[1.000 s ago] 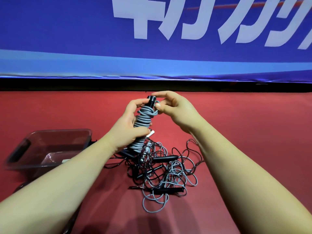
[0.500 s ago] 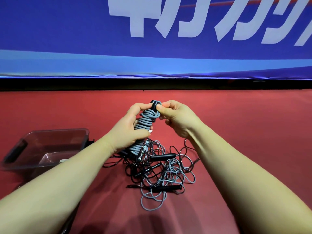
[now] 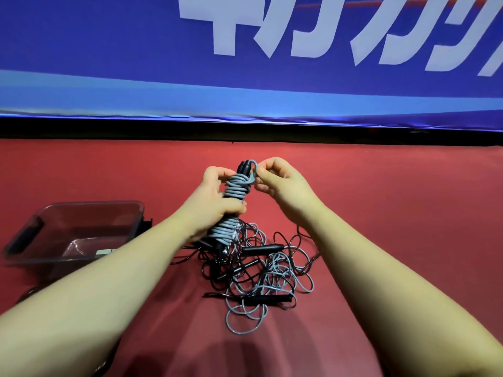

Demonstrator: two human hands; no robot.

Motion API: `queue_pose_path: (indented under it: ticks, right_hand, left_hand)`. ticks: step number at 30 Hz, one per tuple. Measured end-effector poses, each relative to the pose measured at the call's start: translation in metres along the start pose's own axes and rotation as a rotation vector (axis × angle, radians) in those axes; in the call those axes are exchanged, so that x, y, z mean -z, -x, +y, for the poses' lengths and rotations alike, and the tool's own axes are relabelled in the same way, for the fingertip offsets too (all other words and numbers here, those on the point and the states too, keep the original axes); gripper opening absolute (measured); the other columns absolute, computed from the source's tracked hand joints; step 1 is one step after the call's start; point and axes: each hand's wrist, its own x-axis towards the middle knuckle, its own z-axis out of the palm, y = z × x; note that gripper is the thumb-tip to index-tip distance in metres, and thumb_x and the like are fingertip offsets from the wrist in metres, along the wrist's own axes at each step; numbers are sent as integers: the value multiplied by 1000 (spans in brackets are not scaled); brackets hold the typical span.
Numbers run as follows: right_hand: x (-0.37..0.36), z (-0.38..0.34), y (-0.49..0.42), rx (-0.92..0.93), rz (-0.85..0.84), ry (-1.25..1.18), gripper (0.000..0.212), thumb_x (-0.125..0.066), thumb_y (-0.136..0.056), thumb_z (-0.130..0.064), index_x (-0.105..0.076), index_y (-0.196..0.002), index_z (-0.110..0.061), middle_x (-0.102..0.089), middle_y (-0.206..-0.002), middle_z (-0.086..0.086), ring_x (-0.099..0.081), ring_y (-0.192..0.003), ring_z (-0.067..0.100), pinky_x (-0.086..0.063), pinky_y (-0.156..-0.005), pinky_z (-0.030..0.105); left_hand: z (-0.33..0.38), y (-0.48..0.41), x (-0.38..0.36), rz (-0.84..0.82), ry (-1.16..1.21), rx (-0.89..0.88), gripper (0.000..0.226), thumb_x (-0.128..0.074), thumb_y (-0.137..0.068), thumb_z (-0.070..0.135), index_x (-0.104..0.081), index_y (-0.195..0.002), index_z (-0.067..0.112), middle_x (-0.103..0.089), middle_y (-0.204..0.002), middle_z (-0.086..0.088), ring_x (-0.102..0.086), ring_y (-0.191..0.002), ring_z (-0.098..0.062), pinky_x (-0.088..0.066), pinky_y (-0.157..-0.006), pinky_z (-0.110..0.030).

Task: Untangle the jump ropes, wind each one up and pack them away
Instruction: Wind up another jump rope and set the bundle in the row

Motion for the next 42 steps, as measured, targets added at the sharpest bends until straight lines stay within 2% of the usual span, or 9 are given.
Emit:
queue_pose_path:
  ticks: [4, 8, 12, 14, 19, 25, 29, 36, 42]
  right_hand:
    - [14, 0, 3, 15, -225, 43, 37, -44, -86, 19, -49, -93, -18, -54, -89, 1, -54, -84, 5, -44, -80, 15]
    - [19, -7, 0, 56, -97, 201, 30, -53, -86, 12, -51, -85, -18, -53, -76, -2, -53, -65, 1, -46, -68, 14]
    - [18, -10, -3, 308, -25, 796, 17, -54, -87, 4, -58, -92, -12, -55, -78, -4, -52, -70, 15, -44, -66, 25]
    - [16, -11, -5, 436, -41, 1072, 18, -50, -87, 3, -60, -97, -9, -53, -85, 5, -48, -78, 23, -40, -66, 33]
    - [22, 2, 0, 448, 36, 1319, 21, -43, -89, 2, -52, -106, -8, -40, -90, 10, -38, -75, 27, -29, -58, 33]
    - [20, 23, 6, 189, 60, 906, 11, -53, -92, -11, -55, -103, -11, -60, -104, 5, -54, -87, 22, -41, -73, 29]
    - [23, 29, 12, 45, 114, 612, 17, -53, -90, -6, -52, -101, -19, -58, -96, -1, -60, -83, 22, -48, -76, 32]
    - [48, 50, 45, -366, 12, 351, 13, -51, -95, -7, -47, -105, -14, -57, -86, 7, -56, -63, 12, -48, -52, 21]
    - [73, 63, 74, -479, -1, 239, 24, -59, -91, -12, -45, -111, -13, -56, -79, 3, -56, -62, 12, -51, -59, 27]
  left_hand:
    - [3, 3, 2, -23, 19, 56, 51, -54, -74, -24, -44, -101, 19, -58, -92, -8, -63, -67, -14, -52, -56, -25]
    - [3, -2, 0, -20, 22, 106, 47, -66, -72, -12, -49, -100, 21, -52, -104, -5, -60, -70, -16, -53, -58, -28]
    - [-8, -6, -1, 17, -142, 128, 42, -74, -76, 2, -52, -106, 21, -63, -101, -6, -62, -87, -17, -51, -81, -32]
    - [-13, -4, -4, 4, -153, 160, 43, -73, -78, 4, -51, -112, 19, -66, -101, -3, -62, -87, -13, -49, -79, -27]
    - [-11, -4, -10, 28, 10, 244, 37, -63, -83, -4, -50, -113, 14, -64, -95, -9, -62, -80, -20, -53, -77, -38]
    - [-17, -5, -19, 80, 100, 360, 42, -61, -83, -9, -50, -119, 10, -60, -85, -12, -59, -71, -22, -52, -76, -38]
    - [-18, -4, -28, 95, 175, 406, 28, -57, -84, -9, -54, -102, 13, -57, -86, -10, -55, -73, -21, -49, -73, -35]
    - [-32, -8, -48, 115, 298, 565, 16, -53, -91, 0, -59, -103, 8, -58, -80, -9, -57, -73, -18, -56, -59, -30]
    - [-53, -12, -92, 56, 278, 740, 8, -58, -91, 10, -61, -83, 8, -64, -80, -6, -60, -77, -18, -52, -76, -33]
